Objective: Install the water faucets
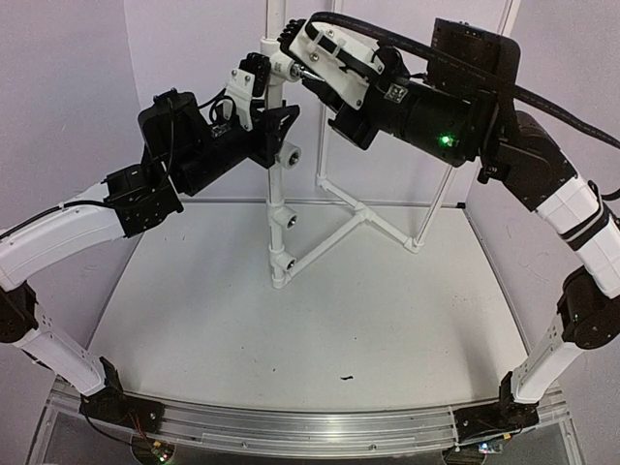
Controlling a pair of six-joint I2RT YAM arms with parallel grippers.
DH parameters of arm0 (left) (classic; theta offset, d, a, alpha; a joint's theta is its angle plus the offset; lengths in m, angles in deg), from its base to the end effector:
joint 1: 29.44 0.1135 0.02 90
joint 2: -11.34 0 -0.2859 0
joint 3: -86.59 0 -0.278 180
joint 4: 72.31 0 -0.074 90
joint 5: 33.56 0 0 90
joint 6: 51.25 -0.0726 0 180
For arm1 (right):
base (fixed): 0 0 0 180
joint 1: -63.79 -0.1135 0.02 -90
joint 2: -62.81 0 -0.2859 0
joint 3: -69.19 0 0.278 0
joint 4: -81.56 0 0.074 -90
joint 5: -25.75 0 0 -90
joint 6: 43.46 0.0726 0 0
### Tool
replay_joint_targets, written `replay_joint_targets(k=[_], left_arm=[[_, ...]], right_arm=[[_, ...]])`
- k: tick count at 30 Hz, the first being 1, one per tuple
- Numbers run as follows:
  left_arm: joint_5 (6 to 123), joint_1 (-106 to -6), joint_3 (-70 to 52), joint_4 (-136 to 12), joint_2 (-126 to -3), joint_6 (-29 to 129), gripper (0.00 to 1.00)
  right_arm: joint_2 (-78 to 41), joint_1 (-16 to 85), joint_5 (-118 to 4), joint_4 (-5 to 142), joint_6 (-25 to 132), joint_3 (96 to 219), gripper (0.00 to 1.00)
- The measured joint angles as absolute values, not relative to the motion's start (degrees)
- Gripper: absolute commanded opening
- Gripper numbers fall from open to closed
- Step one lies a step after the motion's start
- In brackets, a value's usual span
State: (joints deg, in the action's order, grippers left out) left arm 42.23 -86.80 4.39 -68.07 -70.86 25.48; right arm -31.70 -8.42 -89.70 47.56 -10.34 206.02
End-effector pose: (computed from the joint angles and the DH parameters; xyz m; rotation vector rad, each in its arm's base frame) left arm 0.2256 -0.3192 0.5000 0.6258 1.2464 -0.4725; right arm 0.1477 0.3581 0.6059 -1.1019 0.9278 -0.0969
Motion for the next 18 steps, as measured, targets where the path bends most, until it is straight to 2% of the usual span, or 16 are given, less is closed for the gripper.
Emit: replay_joint_targets(k=[18], left_arm=[[41.3, -87.7, 3.8, -69.0, -70.8, 24.8, 0.00]], right_arm=[[-30.6, -8.4, -88.6, 46.7, 19.5, 205.4, 0.00]])
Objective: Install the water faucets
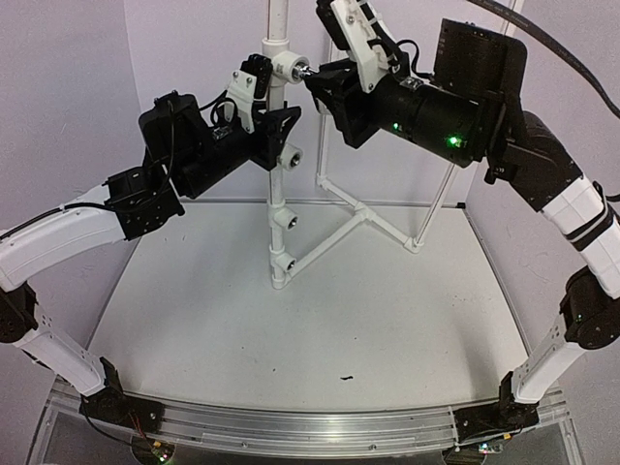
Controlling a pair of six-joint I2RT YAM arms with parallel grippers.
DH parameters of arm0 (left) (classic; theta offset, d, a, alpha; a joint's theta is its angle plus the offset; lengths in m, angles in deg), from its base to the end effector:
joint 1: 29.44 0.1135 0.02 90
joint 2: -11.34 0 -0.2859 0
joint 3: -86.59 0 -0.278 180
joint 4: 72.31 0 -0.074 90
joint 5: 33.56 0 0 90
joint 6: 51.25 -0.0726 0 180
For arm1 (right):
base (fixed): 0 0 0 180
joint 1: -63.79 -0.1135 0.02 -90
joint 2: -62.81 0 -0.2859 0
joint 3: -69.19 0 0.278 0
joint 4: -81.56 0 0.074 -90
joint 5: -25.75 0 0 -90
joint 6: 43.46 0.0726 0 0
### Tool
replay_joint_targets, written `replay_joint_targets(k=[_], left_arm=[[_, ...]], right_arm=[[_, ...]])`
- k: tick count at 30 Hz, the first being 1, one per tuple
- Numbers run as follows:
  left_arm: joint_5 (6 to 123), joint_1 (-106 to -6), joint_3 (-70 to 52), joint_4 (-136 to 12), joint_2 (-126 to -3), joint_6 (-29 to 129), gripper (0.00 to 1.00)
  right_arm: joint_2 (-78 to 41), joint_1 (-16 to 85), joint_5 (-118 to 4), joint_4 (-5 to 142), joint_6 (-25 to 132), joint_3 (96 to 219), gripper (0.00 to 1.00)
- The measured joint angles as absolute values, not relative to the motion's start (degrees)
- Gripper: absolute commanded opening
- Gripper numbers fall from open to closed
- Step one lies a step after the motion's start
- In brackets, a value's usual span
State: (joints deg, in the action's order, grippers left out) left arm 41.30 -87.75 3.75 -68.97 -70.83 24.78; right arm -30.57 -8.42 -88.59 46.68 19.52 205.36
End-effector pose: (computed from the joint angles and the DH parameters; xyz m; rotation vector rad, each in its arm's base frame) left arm 0.2214 -0.3225 0.4977 0.6285 1.2400 -0.4665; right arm 0.1445 0.3524 0.6070 -0.8486 1.1807 0.3418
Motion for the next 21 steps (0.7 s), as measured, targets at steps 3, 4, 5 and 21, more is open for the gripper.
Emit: replay_joint_targets(k=[3, 4, 5, 21], left_arm=[[41.3, -87.9, 3.6, -69.0, -70.8, 24.7, 0.00], [41.3, -87.9, 3.6, -69.0, -70.8, 24.6, 0.00], [41.3, -87.9, 3.6, -69.0, -70.8, 24.6, 0.00], [39.9, -88.3, 3.9, -70.0, -71.5, 24.2, 0.00]], right_arm=[[-30.3, -8.4, -88.3, 46.6, 24.4, 205.2, 0.00], [-30.1, -8.4, -88.1, 46.7, 26.2, 204.9, 0.00], [-29.9, -8.3, -87.9, 46.7, 27.9, 204.7, 0.00], [-24.7, -2.9, -76.6, 56.6, 68.6, 193.6, 0.00]])
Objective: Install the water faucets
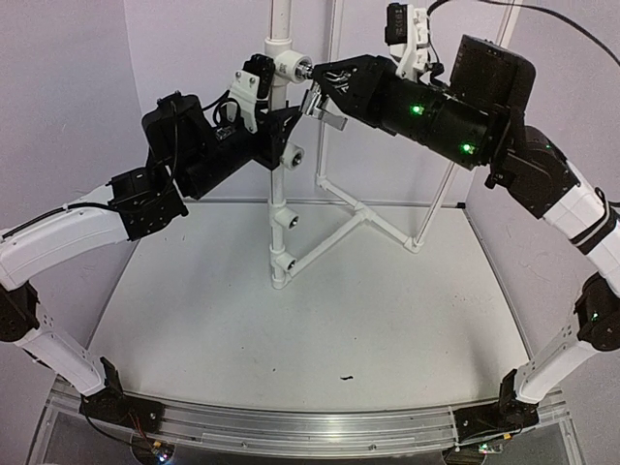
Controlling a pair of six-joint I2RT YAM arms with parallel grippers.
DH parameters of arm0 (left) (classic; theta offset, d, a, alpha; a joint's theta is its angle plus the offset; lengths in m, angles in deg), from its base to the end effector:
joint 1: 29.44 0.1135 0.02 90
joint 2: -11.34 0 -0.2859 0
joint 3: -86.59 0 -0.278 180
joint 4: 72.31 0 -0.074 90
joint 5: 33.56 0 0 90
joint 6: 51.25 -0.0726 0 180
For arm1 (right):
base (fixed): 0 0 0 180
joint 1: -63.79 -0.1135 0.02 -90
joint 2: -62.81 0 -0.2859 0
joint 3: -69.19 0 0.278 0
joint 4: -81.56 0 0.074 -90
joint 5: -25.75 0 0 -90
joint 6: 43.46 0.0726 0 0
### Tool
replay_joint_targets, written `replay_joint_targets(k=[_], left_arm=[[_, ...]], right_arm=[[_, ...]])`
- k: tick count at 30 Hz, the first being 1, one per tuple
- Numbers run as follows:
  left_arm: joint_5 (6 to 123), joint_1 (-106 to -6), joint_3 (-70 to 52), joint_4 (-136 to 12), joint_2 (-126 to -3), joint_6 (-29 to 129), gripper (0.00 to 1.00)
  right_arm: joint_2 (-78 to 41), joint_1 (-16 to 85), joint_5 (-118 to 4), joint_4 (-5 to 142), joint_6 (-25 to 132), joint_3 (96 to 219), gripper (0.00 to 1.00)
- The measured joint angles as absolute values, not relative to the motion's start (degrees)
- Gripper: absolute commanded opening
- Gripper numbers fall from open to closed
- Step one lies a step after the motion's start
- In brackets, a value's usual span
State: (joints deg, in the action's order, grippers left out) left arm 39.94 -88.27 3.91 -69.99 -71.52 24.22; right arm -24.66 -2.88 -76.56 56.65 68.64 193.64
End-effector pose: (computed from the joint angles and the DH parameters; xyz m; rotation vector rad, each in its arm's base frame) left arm 0.2216 -0.3265 0.4968 0.6168 1.2370 -0.4523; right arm 0.1612 0.3347 0.5967 -0.3709 1.4147 1.1420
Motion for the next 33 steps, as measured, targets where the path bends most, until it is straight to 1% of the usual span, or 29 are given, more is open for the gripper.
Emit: replay_joint_targets(k=[5, 10, 18, 23, 27, 33], left_arm=[[39.5, -88.2, 4.3, -70.3, -72.1, 24.3, 0.00], [39.2, -88.3, 4.6, -70.4, -72.3, 24.3, 0.00], [37.5, -87.7, 4.5, -71.1, -72.4, 24.8, 0.00], [34.4, -87.3, 4.4, -72.9, -73.1, 25.1, 0.00], [31.3, -87.2, 4.4, -75.1, -74.0, 25.0, 0.00], [29.1, -87.5, 3.6, -78.0, -74.4, 24.3, 0.00]], right_arm=[[-21.7, 0.3, -70.4, 65.3, 84.3, 185.8, 0.00], [-20.2, 1.7, -68.0, 73.7, 99.0, 179.8, 0.00], [-22.1, 3.2, -65.8, 78.6, 119.7, 179.1, 0.00], [-24.6, 3.8, -66.0, 83.6, 132.9, 179.0, 0.00], [-26.4, 4.4, -66.9, 87.3, 139.1, 179.0, 0.00], [-26.8, 4.6, -68.7, 87.5, 140.1, 179.5, 0.00]])
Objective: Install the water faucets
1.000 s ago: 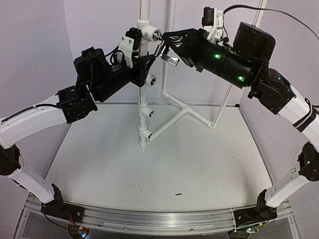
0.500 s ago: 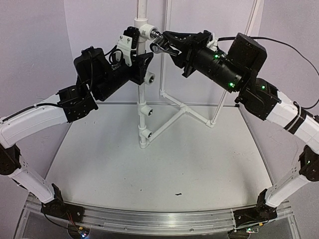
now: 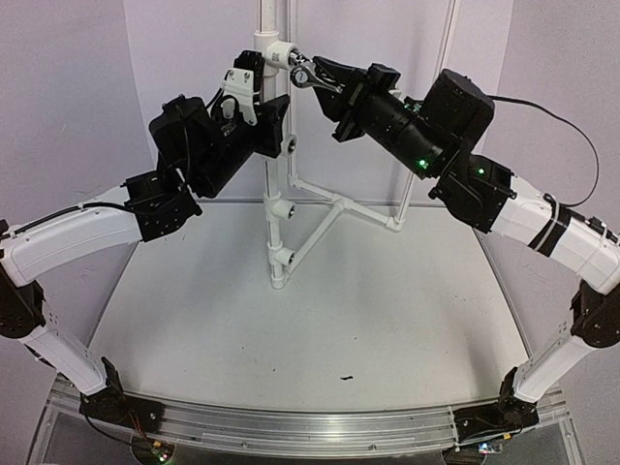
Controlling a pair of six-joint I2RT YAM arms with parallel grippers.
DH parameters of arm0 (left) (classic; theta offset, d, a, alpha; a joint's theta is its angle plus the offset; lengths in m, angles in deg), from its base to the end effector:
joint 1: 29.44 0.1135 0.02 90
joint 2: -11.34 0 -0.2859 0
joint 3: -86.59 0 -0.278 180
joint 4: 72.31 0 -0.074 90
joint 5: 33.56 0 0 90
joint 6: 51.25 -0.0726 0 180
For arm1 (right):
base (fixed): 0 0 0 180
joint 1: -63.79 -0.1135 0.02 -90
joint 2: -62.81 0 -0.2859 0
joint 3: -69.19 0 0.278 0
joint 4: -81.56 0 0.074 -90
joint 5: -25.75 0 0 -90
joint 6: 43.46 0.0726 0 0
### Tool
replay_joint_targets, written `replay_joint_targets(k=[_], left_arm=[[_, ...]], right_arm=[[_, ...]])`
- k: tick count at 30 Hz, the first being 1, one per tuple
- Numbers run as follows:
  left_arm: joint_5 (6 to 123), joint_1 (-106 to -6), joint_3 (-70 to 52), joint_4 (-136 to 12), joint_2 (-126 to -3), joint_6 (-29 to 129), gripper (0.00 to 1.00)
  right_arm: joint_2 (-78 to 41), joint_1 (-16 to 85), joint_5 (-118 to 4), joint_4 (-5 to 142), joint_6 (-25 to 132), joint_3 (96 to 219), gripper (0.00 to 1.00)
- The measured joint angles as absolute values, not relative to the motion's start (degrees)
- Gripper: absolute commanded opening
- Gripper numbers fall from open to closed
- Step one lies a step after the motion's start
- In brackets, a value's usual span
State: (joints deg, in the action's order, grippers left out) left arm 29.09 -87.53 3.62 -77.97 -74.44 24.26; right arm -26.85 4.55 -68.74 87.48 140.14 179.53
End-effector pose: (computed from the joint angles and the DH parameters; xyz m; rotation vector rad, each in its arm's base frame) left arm 0.2419 -0.3254 0.4931 0.4096 1.2520 -0.3444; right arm 0.2142 0.3488 0.5631 0.5171 1.3604 2.2726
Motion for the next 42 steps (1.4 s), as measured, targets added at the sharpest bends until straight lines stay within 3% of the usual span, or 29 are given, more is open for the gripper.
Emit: replay_joint_targets(k=[14, 23, 27, 34, 42], left_arm=[[34.1, -90.3, 0.7, -77.3, -71.9, 21.8, 0.00], [33.6, -90.1, 2.7, -73.4, -72.1, 23.0, 0.00], [32.6, -89.7, 5.1, -70.4, -73.1, 24.3, 0.00], [31.7, -89.4, 6.3, -70.0, -74.2, 24.7, 0.00], [31.3, -89.4, 7.2, -69.8, -75.1, 25.3, 0.00]], right_arm=[[-11.3, 4.9, -75.3, 84.0, 116.4, 165.7, 0.00], [-11.9, 4.8, -66.3, 63.6, 64.0, 178.4, 0.00], [-11.0, 1.4, -68.9, 56.9, 35.3, 178.1, 0.00], [-10.7, -5.3, -74.5, 60.3, -3.9, 165.9, 0.00], [-7.1, -7.0, -74.3, 70.9, -26.2, 158.2, 0.00]])
